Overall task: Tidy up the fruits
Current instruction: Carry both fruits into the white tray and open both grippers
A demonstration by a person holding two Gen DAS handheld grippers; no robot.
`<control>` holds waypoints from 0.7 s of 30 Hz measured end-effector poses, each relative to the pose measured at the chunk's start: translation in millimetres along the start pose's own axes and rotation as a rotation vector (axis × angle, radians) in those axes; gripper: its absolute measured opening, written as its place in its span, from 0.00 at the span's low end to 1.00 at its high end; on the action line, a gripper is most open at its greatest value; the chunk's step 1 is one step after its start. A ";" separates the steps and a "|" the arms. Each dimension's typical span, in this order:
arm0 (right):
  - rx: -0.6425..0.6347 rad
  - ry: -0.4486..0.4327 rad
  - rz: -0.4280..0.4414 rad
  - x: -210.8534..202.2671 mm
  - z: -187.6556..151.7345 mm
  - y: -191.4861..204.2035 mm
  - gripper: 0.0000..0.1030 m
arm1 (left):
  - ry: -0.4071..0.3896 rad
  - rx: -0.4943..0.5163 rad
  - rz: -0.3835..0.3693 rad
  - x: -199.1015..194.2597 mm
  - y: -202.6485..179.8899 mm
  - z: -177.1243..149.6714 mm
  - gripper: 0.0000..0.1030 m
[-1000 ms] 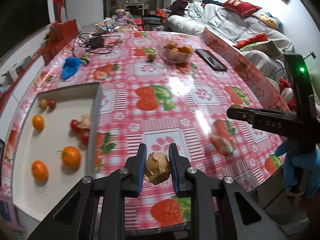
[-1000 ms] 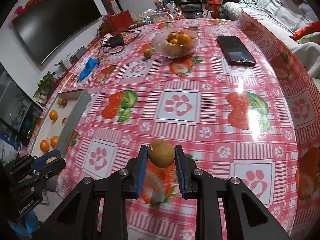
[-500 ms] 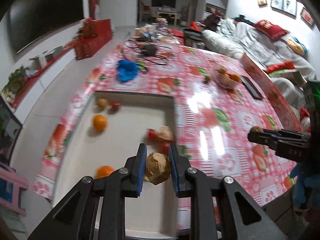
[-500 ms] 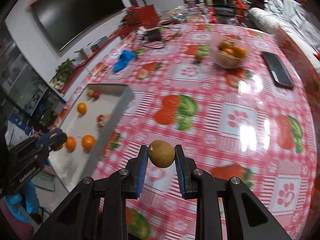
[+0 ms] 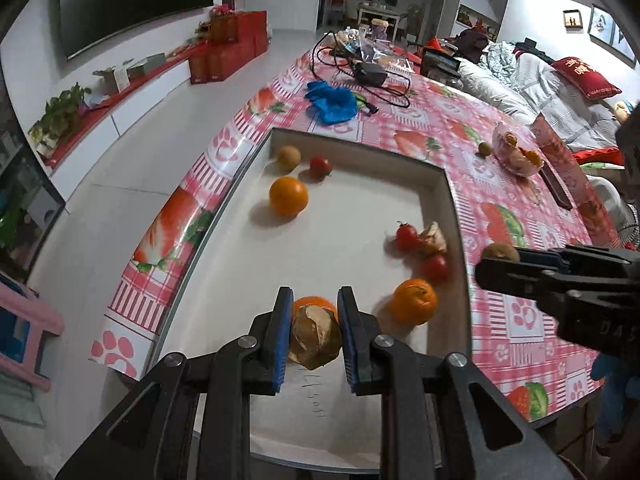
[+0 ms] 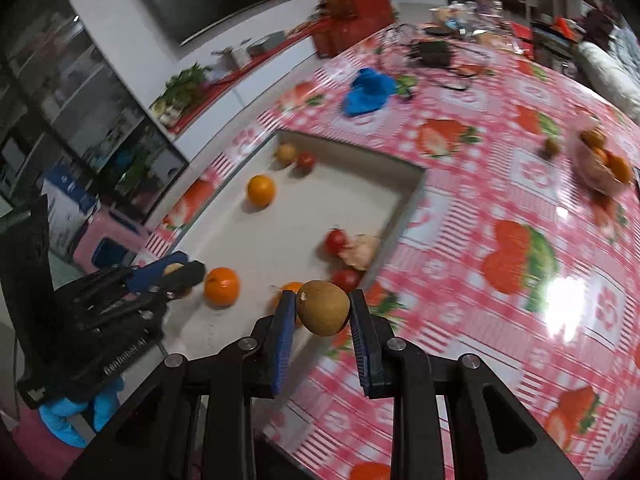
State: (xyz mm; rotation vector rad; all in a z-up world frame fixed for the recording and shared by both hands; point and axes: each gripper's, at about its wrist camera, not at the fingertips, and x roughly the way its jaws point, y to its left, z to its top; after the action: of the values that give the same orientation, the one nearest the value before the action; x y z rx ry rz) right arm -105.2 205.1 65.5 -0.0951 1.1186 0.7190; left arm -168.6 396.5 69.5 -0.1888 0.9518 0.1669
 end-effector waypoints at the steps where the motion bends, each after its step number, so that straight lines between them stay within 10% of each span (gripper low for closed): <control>1: -0.006 0.009 0.002 5.9 2.0 4.5 0.27 | 0.003 -0.005 0.000 2.1 1.8 0.4 0.24; 13: -0.034 0.065 -0.028 45.6 23.5 22.0 0.28 | 0.035 -0.020 0.015 27.2 8.7 10.0 0.26; 15: -0.030 0.072 -0.037 49.0 24.0 20.7 0.28 | 0.040 -0.019 0.014 29.2 9.2 10.7 0.33; 17: -0.020 0.081 -0.034 51.1 24.3 19.4 0.28 | 0.039 -0.018 0.025 30.1 9.5 10.2 0.62; 21: -0.013 0.087 -0.033 52.0 26.0 17.9 0.33 | 0.021 -0.019 0.055 28.5 10.8 8.2 0.77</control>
State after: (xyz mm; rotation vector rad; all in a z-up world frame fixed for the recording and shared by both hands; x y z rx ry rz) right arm -82.6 254.5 38.4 -0.1565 1.1934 0.6984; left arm -148.3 410.5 49.8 -0.1821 0.9769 0.2249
